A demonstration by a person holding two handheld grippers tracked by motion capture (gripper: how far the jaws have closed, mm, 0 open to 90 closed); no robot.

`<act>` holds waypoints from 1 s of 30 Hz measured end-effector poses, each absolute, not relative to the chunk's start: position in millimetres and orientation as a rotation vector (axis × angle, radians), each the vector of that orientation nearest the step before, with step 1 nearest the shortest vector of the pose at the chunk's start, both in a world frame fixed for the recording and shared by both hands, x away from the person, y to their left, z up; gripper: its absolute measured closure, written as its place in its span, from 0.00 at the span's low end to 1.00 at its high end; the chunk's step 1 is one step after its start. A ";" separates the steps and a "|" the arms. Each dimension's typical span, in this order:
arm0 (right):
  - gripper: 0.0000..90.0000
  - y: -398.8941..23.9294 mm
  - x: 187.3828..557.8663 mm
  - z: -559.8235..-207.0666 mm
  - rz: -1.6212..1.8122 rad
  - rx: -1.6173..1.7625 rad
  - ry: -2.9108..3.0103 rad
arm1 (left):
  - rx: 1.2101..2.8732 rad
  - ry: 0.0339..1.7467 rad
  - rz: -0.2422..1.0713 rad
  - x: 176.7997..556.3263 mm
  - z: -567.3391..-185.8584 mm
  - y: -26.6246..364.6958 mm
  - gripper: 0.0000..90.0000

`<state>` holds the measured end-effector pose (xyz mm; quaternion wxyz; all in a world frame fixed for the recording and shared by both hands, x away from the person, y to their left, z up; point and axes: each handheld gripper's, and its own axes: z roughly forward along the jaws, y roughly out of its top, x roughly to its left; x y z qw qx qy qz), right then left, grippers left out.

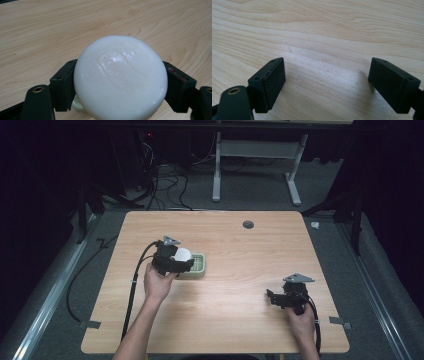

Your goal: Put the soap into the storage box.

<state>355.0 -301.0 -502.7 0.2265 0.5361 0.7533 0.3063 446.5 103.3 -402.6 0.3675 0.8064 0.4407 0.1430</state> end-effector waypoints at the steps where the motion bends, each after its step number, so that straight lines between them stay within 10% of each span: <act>1: 0.17 -301.0 355.0 -502.7 0.844 1.477 2.076 | 2.077 1.135 0.380 448.0 -403.4 101.9 0.27; 30: 0.17 -301.0 355.1 -502.6 0.843 1.476 2.077 | 2.117 1.190 0.384 477.9 -431.9 84.9 0.27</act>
